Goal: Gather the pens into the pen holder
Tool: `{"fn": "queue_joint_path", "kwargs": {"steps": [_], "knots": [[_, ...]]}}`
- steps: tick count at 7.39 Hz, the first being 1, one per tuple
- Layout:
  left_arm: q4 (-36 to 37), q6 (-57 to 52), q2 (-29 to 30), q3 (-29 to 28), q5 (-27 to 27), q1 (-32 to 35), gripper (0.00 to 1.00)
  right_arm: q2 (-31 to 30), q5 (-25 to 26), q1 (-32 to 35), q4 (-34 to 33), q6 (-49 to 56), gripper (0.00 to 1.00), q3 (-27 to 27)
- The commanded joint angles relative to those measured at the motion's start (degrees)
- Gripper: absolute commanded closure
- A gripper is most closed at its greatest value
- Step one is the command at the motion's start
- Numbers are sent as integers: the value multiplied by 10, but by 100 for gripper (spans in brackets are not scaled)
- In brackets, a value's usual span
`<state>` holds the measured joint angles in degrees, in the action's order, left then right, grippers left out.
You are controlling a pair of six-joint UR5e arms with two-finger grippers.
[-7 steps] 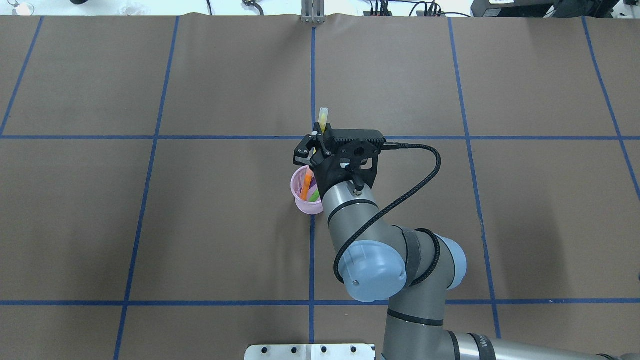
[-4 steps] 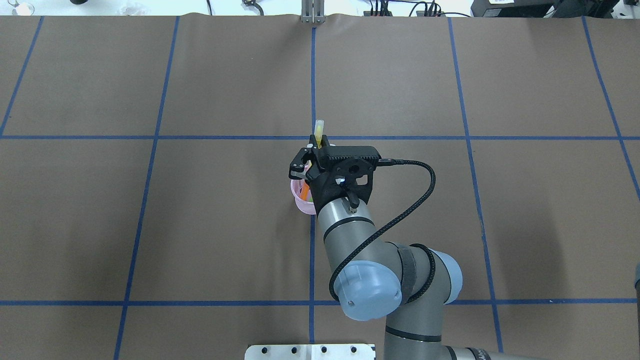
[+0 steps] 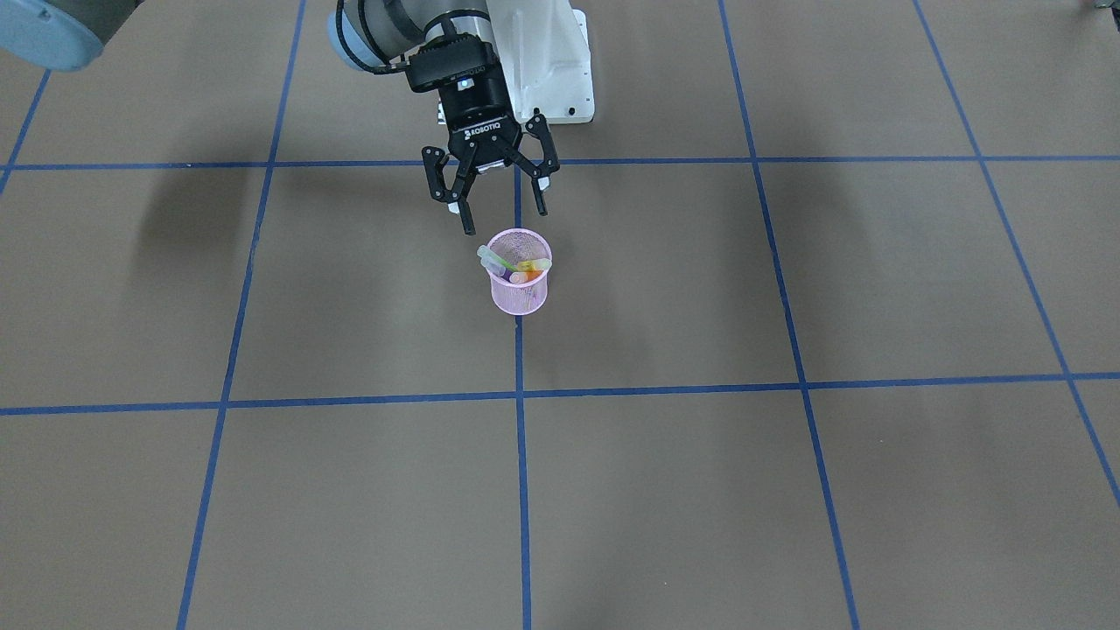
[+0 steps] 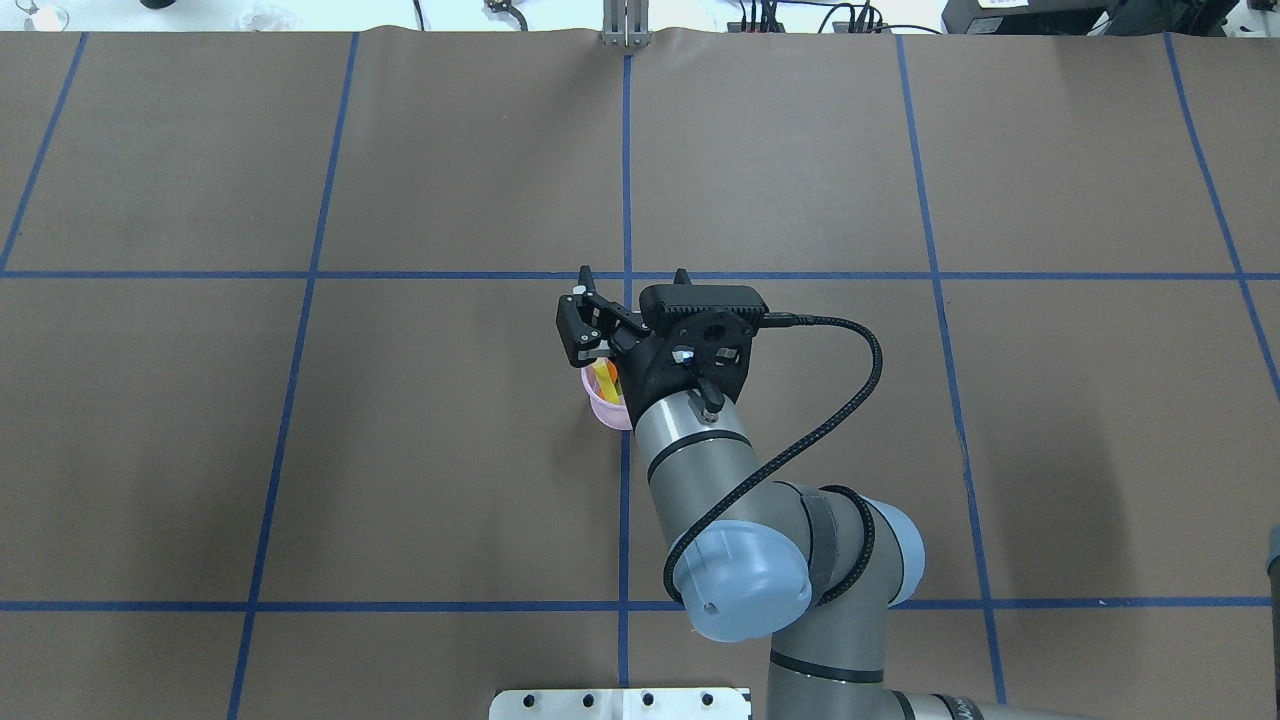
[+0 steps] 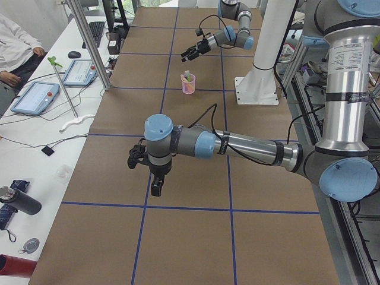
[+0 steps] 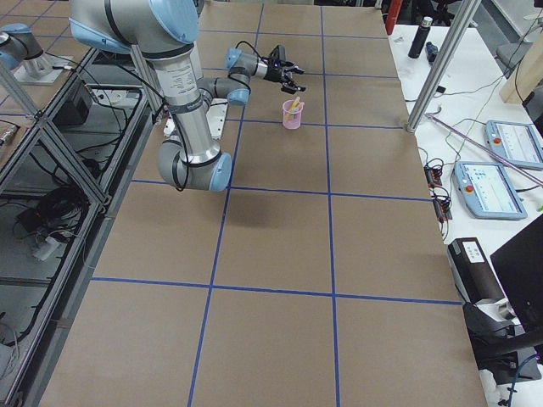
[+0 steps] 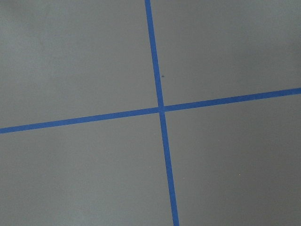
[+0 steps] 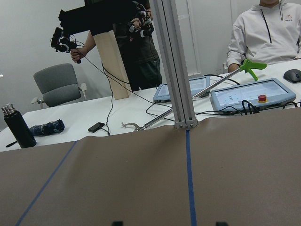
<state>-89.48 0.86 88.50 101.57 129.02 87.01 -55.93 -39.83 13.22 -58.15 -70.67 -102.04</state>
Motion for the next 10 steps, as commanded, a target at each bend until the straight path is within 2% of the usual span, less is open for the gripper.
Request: {"fn": "queue_joint_path", "kwargs": {"steps": [1,2,3,4,5,6,7,10], "knots": [[-1,-1,0,-1,0,0,0,-2,-155,75,5,-9,2,-10],[-1,1,0,0,0,0,0,-20,-235,127,-6,-9,2,-7],[0,3,0,-1,-1,0,0,-24,-342,192,-66,-5,2,-9],[0,2,-4,-2,-1,0,0,-24,-476,260,-133,4,1,-10],[0,1,-9,-14,-2,1,0,-25,-583,322,-181,53,1,-10],[0,2,-10,-39,-1,1,0,-30,-677,389,-250,151,1,-9],[2,2,-10,-45,1,3,0,-43,-751,447,-308,266,1,-8],[1,-6,-11,-52,1,6,0,-146,-865,564,-325,548,1,22]]}}
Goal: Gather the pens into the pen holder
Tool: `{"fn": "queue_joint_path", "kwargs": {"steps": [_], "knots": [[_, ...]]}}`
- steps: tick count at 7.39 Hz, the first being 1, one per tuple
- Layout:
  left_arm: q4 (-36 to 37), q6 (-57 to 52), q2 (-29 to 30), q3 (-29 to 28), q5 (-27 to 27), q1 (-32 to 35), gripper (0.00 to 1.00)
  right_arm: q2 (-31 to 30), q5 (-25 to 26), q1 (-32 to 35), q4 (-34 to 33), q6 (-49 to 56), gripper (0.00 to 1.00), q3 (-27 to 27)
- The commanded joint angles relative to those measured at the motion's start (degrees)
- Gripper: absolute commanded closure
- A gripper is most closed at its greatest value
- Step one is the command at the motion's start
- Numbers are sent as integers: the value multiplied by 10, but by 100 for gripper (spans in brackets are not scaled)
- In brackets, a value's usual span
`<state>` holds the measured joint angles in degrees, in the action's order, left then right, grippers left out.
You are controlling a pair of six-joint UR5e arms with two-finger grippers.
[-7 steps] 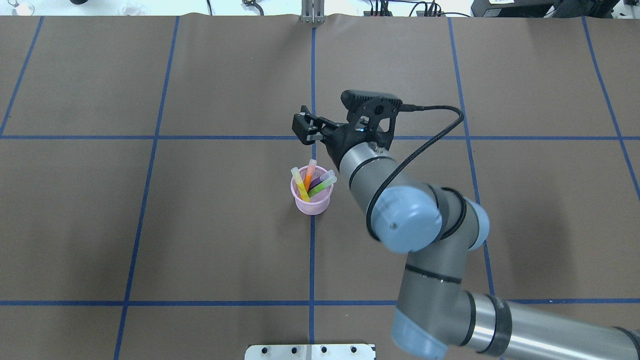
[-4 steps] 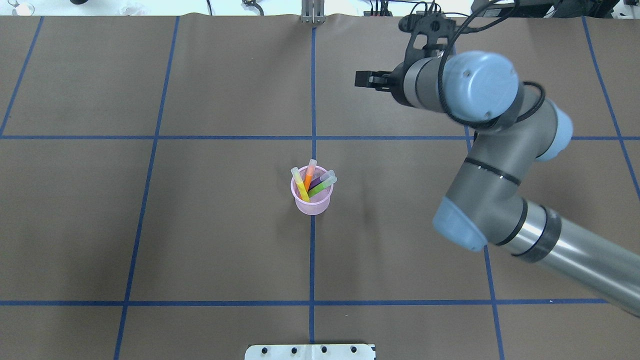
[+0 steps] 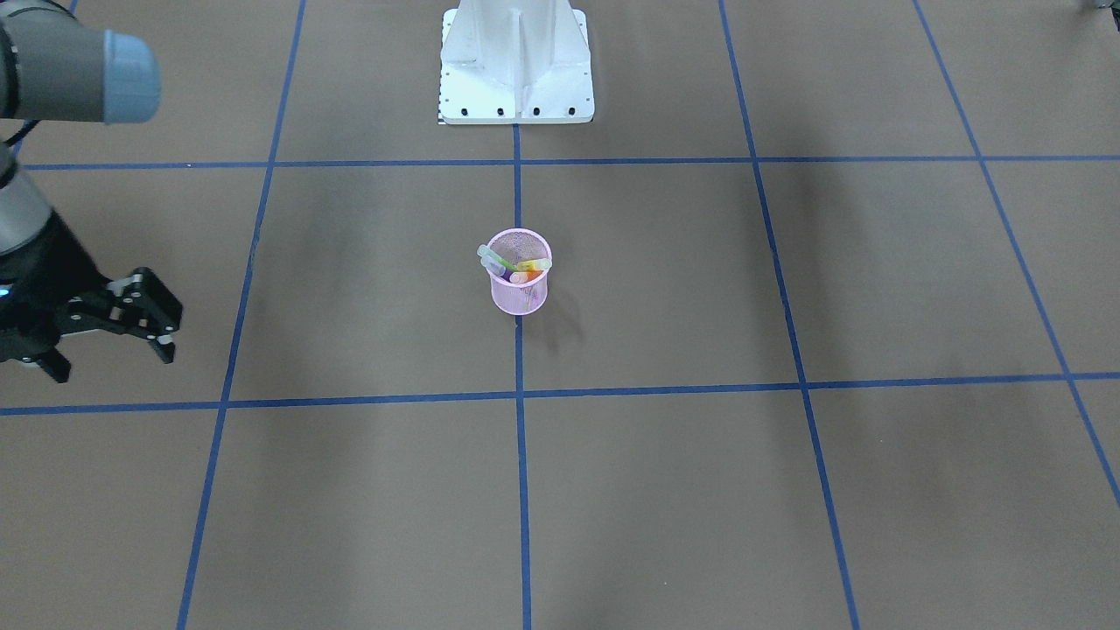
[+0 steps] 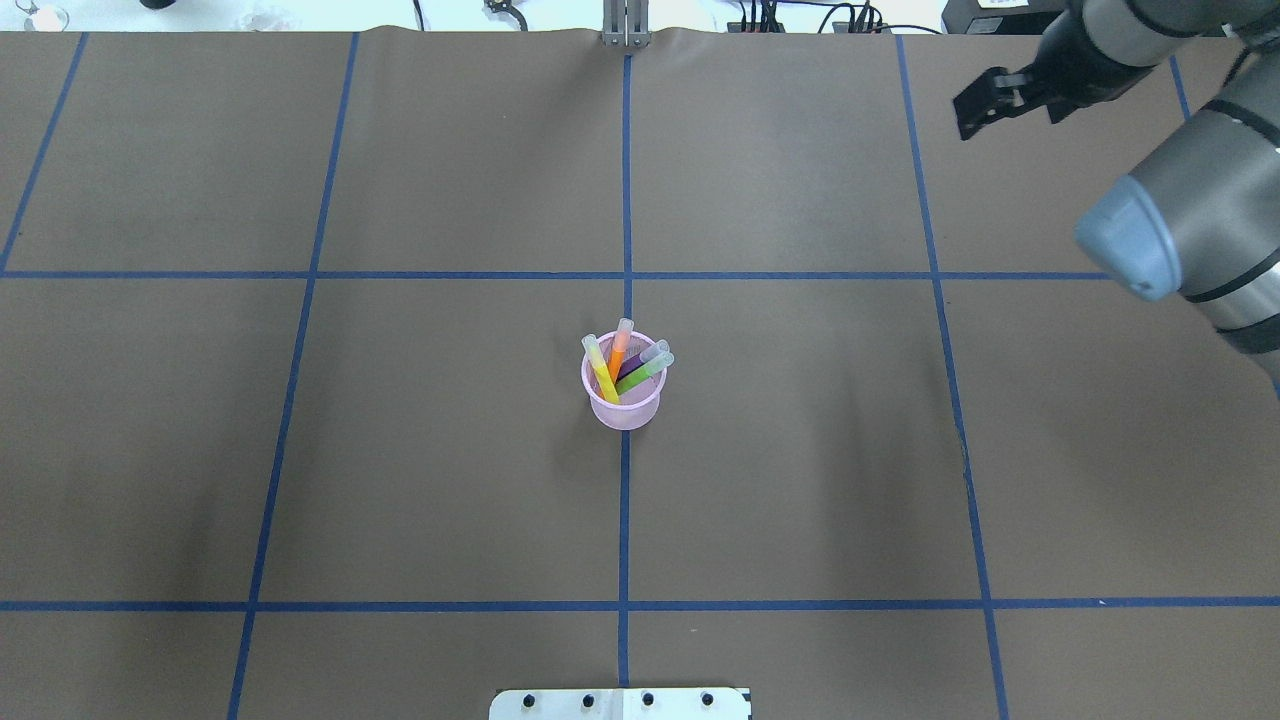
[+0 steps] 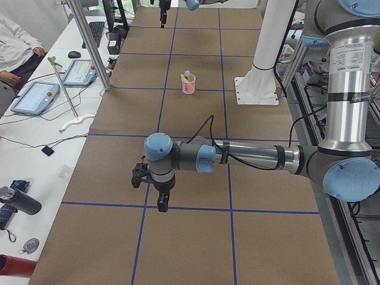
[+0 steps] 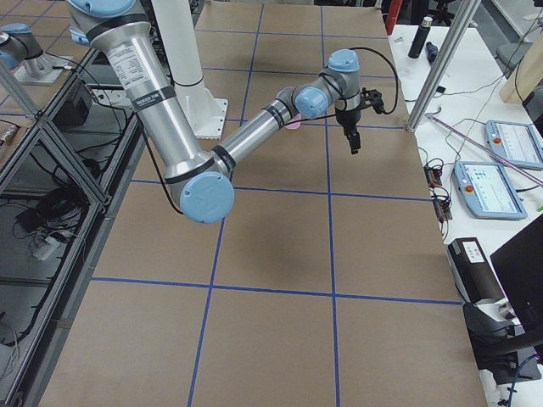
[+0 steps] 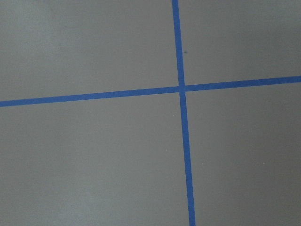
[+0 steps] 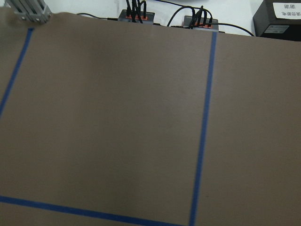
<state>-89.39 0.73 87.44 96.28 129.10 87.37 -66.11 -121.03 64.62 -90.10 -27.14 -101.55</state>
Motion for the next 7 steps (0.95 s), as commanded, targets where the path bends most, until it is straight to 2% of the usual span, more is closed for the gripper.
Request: {"fn": "queue_joint_path", "kwargs": {"steps": [1,3,4,7], "knots": [[-1,-9,-1,1,0,3,0,-79,-74,80,-2,180,1,36],[4,-76,-3,2,20,35,0,-122,-91,134,-2,274,1,57],[3,-85,-12,6,43,52,0,-141,-108,153,-1,286,1,75],[0,-81,-19,14,44,58,0,-211,-104,185,-1,325,1,95]]}}
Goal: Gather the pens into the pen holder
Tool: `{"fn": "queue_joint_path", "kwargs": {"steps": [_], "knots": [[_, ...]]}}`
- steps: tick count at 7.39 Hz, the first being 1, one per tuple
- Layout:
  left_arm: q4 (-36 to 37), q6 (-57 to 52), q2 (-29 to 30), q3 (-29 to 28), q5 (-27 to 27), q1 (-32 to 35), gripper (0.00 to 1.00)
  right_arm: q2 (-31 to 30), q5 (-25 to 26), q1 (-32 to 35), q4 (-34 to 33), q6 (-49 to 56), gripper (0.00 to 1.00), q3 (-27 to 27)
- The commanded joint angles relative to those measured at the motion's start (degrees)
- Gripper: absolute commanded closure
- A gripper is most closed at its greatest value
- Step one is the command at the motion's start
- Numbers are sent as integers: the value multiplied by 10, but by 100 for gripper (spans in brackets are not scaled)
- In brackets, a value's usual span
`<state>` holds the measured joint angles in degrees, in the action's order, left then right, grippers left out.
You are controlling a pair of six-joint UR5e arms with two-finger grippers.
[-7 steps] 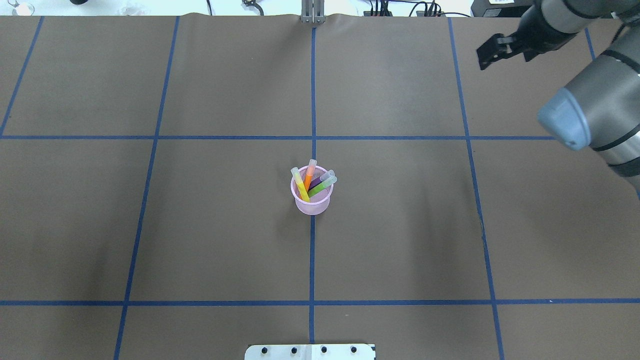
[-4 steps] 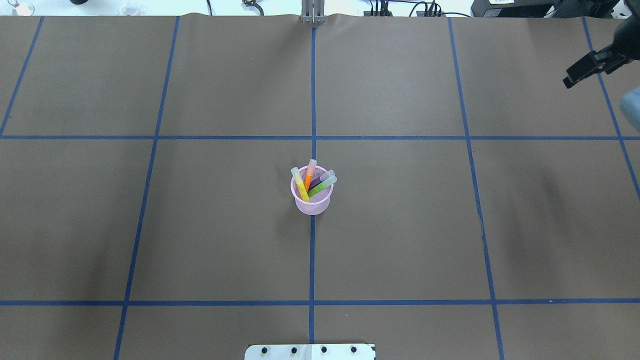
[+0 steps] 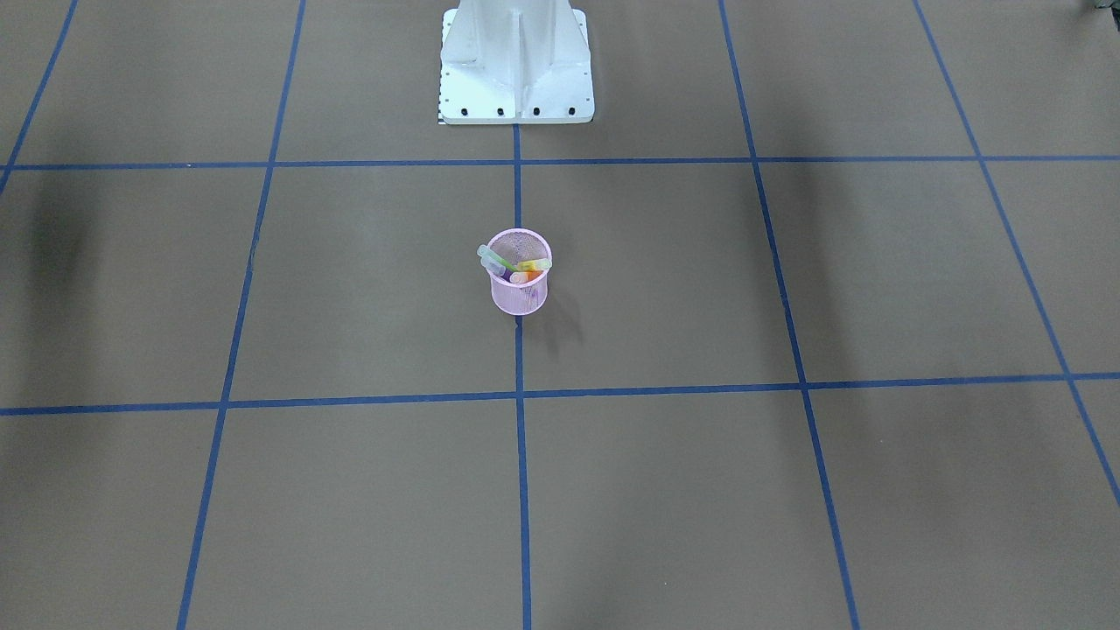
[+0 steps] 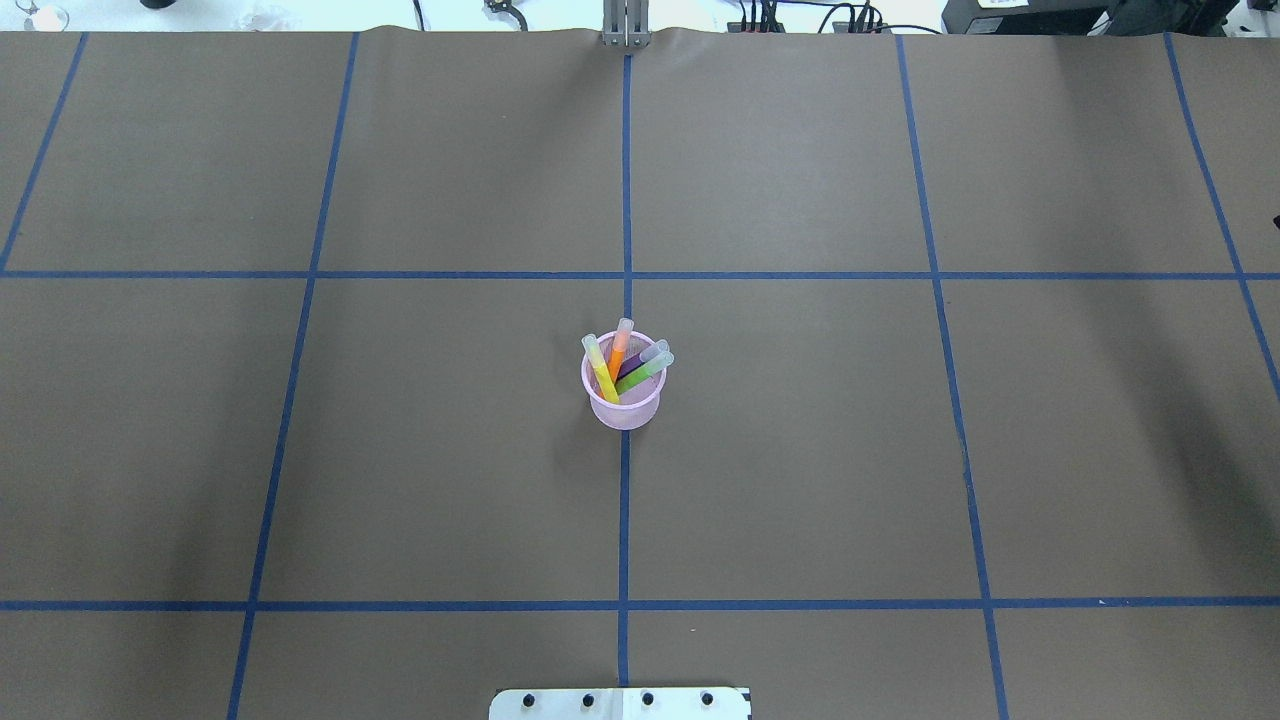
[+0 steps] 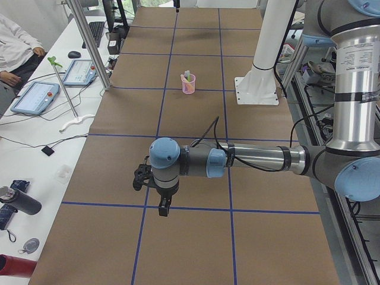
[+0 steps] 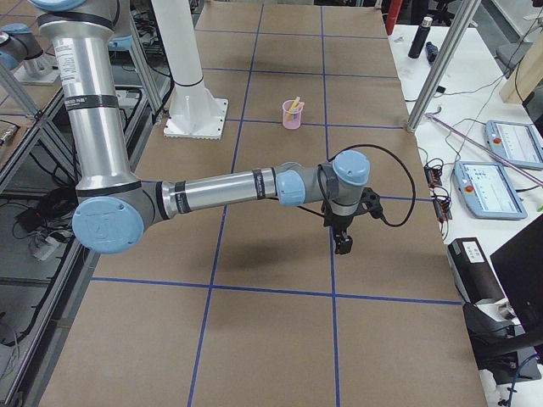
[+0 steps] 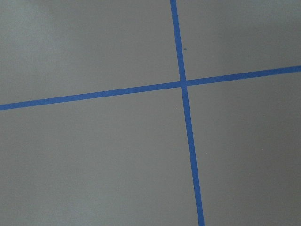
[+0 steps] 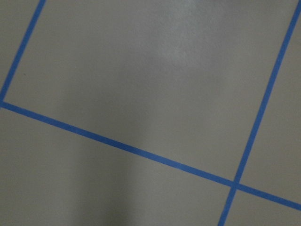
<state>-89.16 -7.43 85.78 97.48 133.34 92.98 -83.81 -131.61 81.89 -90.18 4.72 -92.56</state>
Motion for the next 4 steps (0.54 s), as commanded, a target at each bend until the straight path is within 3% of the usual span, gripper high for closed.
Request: {"fn": "queue_joint_path", "kwargs": {"steps": [1,4], "knots": [[-2,-1,-3,5,0,1,0,-54,1,35,1,8,1,5],[-2,-4,-10,6,1,-1,0,-88,0,72,1,6,1,4]]}}
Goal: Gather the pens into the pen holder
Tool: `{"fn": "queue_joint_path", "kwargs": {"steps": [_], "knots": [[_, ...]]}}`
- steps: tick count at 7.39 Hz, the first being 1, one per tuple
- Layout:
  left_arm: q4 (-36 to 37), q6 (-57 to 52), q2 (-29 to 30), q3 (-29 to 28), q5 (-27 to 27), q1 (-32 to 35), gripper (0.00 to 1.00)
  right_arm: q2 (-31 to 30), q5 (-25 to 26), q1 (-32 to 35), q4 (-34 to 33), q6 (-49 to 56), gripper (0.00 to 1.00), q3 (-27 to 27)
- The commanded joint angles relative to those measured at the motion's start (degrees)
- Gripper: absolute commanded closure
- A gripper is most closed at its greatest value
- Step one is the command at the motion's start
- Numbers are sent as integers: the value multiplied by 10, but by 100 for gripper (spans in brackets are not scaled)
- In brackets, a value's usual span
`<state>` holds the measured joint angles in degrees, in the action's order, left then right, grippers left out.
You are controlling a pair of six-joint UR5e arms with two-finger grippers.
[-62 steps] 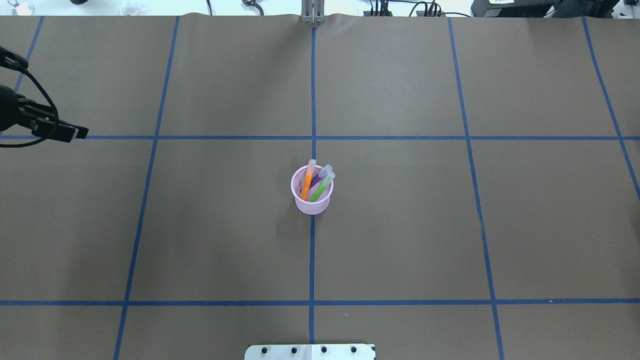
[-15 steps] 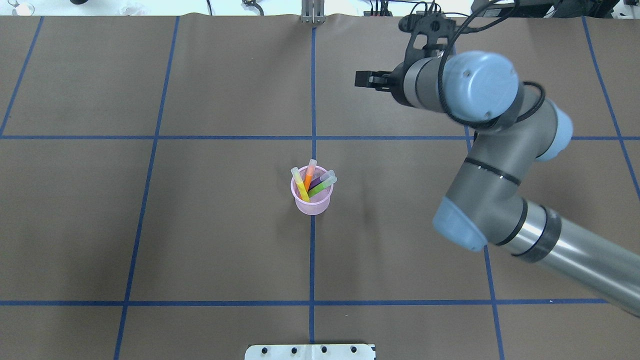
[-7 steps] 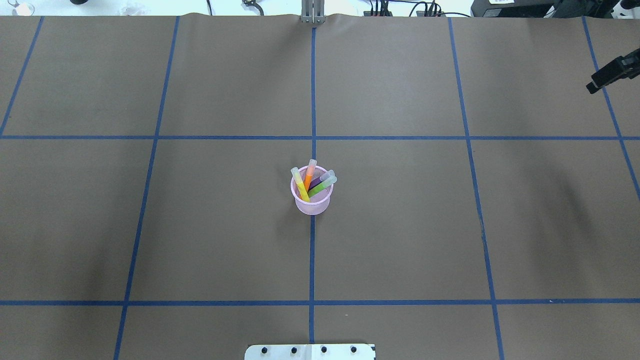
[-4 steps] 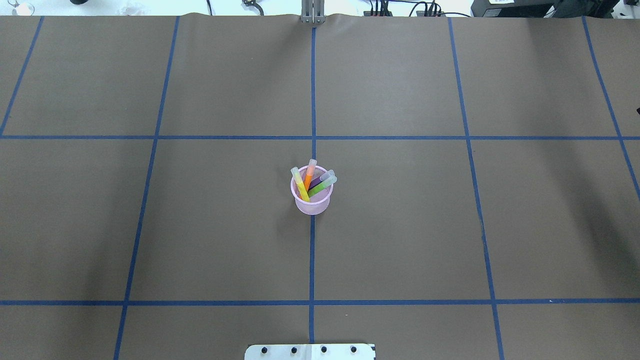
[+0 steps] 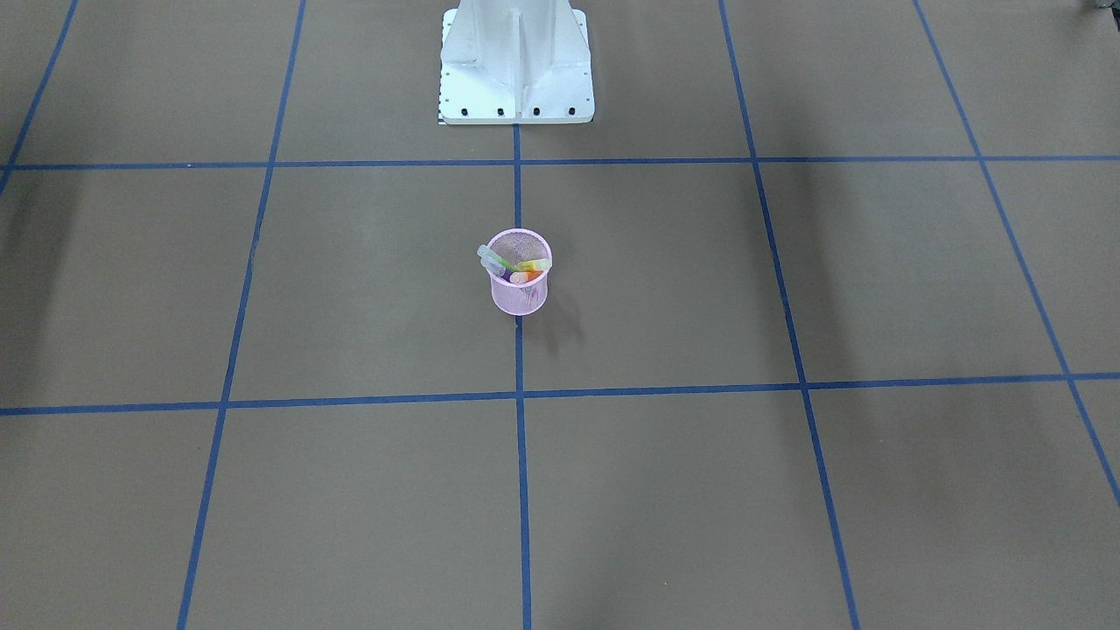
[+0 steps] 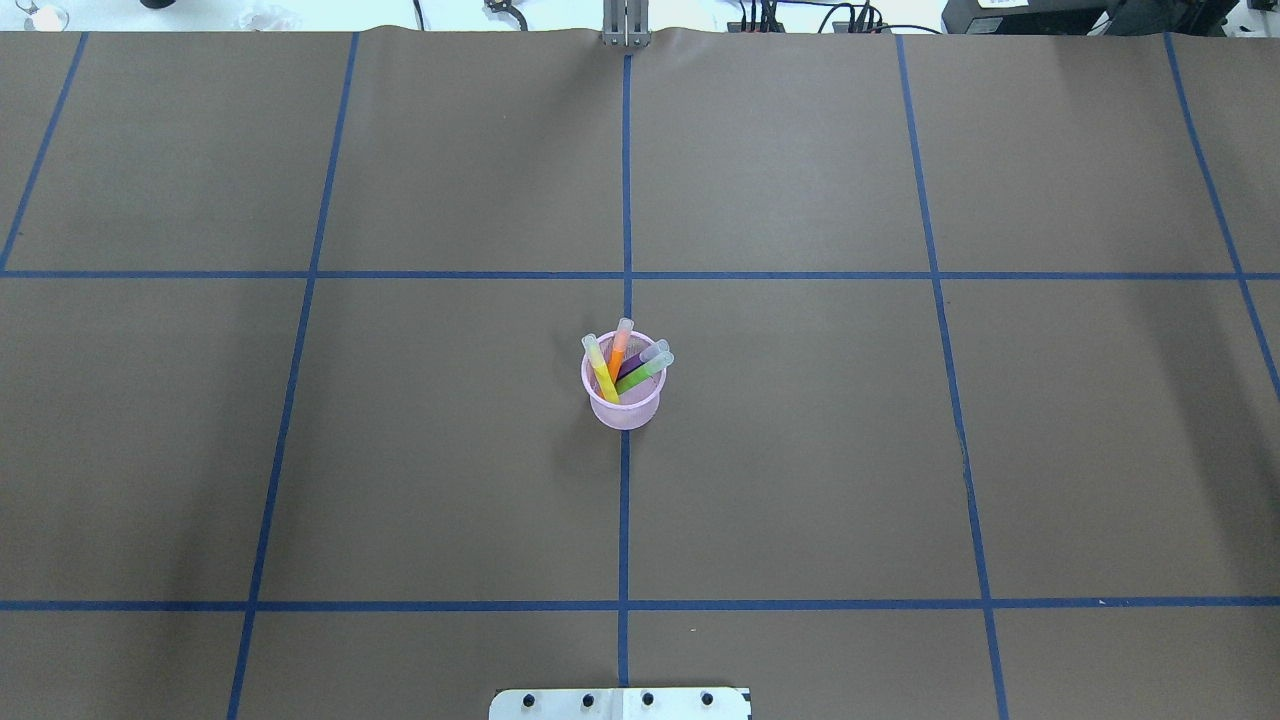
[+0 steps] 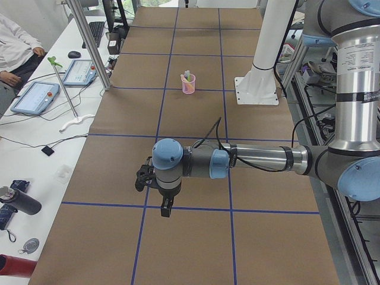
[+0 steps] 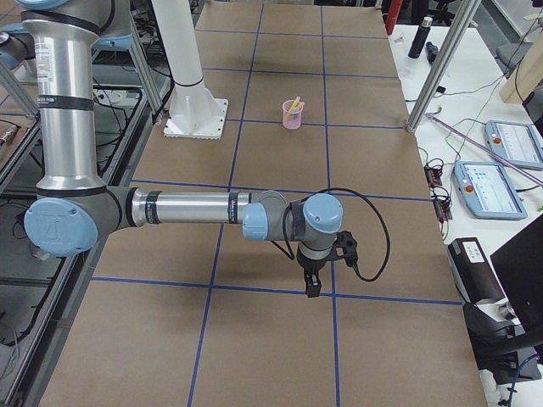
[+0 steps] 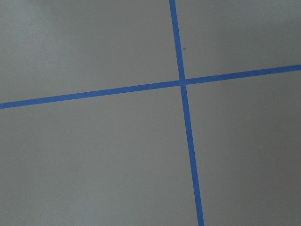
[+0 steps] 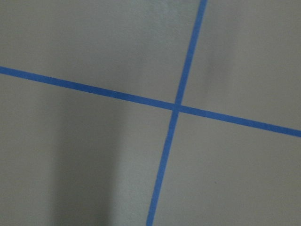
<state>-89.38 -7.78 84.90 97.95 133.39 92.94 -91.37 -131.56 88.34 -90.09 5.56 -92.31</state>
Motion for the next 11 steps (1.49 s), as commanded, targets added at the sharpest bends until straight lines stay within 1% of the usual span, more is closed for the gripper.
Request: {"fn": "queue_joint_path", "kwargs": {"steps": [1,4,11], "knots": [[0,0,-1,0,0,-2,0,-13,-1,9,0,-5,1,0],[-1,-1,-1,1,0,-2,0,-14,-1,9,12,-7,1,10],[-1,-1,-1,-1,2,-2,0,-15,-1,9,17,-1,1,-1]]}}
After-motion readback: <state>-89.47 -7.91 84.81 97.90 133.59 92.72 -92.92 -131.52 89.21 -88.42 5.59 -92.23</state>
